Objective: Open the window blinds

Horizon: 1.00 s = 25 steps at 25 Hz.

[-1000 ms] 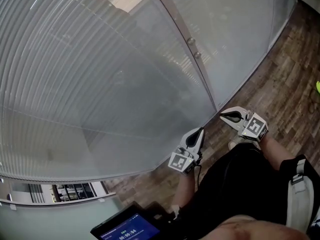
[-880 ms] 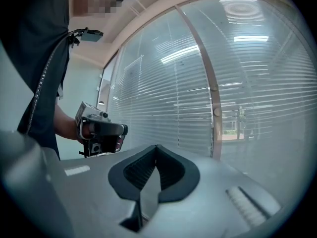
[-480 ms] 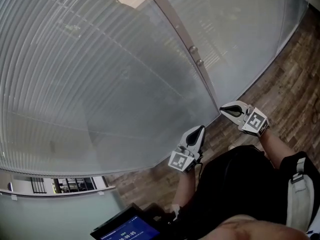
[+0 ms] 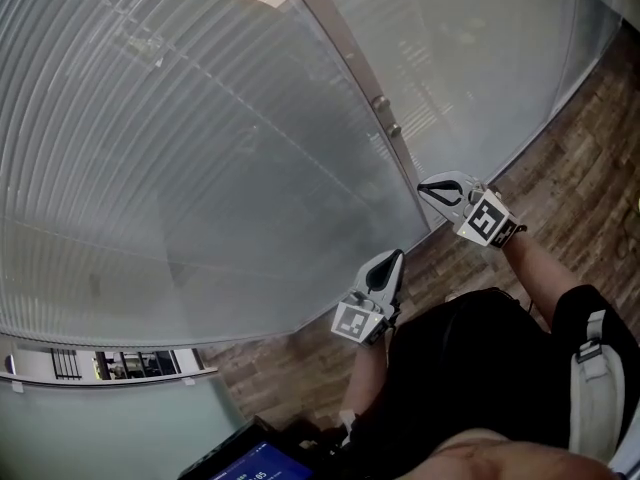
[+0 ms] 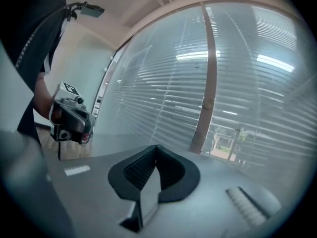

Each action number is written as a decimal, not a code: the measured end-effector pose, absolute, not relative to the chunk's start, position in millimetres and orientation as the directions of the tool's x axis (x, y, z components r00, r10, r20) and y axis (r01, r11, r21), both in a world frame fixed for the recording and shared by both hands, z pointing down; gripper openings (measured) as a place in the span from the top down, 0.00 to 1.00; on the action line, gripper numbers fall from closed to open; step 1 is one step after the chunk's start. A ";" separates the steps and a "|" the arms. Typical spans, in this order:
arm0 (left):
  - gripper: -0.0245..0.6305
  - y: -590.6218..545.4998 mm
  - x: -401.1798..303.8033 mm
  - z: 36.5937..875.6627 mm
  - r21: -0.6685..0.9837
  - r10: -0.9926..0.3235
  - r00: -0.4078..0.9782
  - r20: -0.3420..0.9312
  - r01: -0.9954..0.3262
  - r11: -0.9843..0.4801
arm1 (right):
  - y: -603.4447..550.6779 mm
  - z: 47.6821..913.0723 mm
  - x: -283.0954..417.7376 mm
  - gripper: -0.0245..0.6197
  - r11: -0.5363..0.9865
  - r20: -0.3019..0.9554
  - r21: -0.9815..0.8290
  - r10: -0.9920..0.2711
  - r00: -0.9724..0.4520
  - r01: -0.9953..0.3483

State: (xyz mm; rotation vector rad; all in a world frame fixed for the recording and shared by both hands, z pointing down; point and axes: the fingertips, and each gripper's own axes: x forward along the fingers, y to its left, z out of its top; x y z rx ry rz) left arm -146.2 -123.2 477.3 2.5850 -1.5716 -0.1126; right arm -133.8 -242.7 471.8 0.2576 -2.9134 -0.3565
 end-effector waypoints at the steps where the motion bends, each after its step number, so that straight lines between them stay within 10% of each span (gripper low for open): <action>1: 0.96 -124.5 -146.5 477.9 0.139 -0.890 0.456 -0.003 -0.881 -0.452 | -250.2 468.5 -137.2 0.95 0.944 0.186 0.292 -0.214 -0.959 -0.154; 25: 0.96 -153.3 -119.4 499.3 0.156 -0.877 0.480 0.001 -0.867 -0.474 | -345.0 371.7 -191.9 0.72 0.442 0.195 0.894 -0.524 -0.829 -0.069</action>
